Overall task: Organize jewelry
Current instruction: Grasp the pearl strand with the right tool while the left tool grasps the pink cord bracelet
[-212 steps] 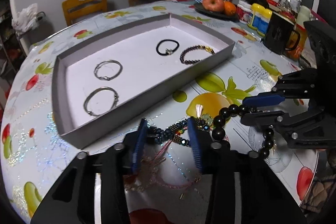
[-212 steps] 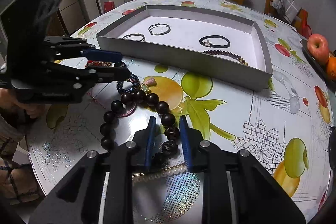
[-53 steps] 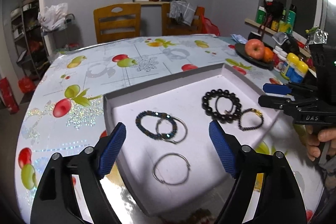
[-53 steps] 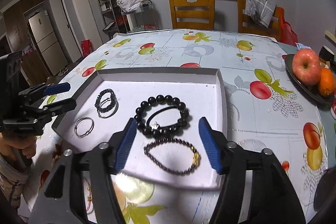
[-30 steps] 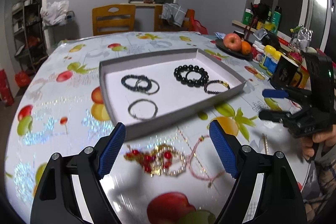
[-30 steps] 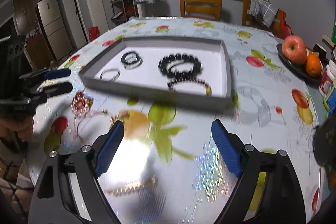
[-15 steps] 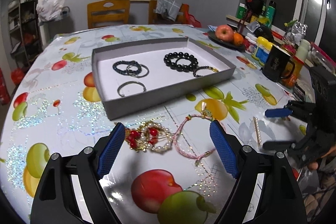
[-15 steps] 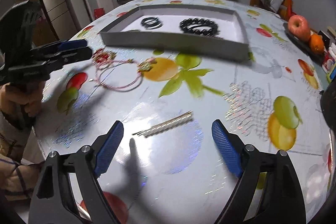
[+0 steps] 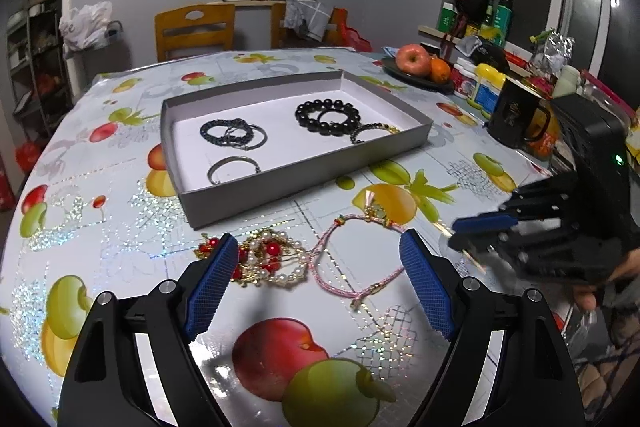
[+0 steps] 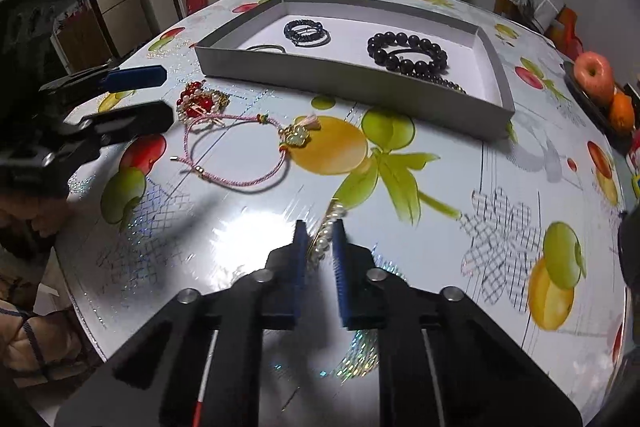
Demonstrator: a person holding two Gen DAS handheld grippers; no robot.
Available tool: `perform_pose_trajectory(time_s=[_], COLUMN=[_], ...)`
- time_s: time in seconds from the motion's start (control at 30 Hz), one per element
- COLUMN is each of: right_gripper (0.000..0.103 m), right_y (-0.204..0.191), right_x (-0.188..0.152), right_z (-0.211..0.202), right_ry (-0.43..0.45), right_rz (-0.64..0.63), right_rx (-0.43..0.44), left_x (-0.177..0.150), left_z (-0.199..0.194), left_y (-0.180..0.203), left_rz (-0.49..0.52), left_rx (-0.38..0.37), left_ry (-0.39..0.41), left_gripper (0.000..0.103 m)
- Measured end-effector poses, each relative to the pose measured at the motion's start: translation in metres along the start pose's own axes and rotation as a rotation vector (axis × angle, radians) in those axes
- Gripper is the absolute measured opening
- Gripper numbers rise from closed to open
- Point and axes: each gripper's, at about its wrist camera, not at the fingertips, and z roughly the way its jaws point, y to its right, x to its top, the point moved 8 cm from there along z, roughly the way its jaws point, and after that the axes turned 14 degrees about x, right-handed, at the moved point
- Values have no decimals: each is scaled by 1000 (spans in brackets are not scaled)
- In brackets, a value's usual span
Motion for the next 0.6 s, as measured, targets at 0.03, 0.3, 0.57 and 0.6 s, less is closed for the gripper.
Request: perform_pose_trajectory(time_s=[0.03, 0.3, 0.57, 0.6], right_gripper=[9, 8, 8, 8], right_y=[2, 35, 55, 55], right_x=[1, 5, 4, 4], right_z=[0, -8, -13, -14], right_ry=[0, 27, 61, 61], right_rz=[-5, -13, 24, 24], right_rx=[0, -34, -21, -21], left_x=[0, 1, 7, 7], left_z=[-1, 2, 7, 9], left_y=[1, 12, 15, 14], left_rz=[5, 35, 32, 30], left_rx=[-2, -18, -36, -32], left_ry=[1, -12, -25, -30], left_gripper=[83, 83, 65, 62])
